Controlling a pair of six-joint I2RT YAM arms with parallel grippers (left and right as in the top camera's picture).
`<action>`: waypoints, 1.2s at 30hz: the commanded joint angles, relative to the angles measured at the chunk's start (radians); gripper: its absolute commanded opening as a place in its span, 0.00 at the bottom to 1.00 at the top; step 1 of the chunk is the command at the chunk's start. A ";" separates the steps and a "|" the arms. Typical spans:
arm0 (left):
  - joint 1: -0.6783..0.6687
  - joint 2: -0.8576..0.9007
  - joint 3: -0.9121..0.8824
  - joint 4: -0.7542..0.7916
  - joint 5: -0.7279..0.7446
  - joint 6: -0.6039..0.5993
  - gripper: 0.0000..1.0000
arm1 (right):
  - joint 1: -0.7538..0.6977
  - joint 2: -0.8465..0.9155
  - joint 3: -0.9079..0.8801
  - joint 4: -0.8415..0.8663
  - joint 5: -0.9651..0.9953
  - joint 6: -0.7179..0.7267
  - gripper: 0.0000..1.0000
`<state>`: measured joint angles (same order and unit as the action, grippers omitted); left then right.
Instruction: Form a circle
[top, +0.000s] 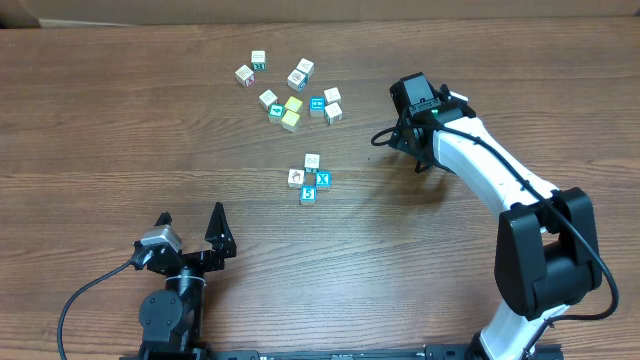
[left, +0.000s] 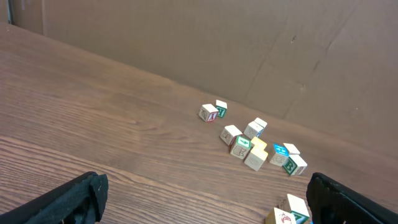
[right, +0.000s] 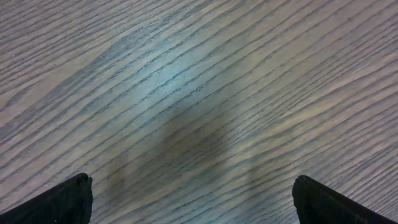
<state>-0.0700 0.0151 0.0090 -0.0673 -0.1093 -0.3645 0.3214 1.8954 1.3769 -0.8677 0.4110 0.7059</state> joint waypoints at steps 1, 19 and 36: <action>0.007 -0.013 -0.005 0.002 -0.002 0.002 0.99 | -0.003 -0.021 0.018 0.002 0.014 0.000 1.00; 0.025 -0.011 -0.004 0.001 -0.002 0.002 1.00 | -0.003 -0.021 0.018 0.002 0.014 0.000 1.00; 0.024 -0.011 -0.004 0.001 -0.002 0.002 0.99 | -0.003 -0.021 0.018 0.002 0.014 0.000 1.00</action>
<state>-0.0513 0.0151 0.0090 -0.0677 -0.1093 -0.3645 0.3214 1.8954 1.3769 -0.8677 0.4110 0.7063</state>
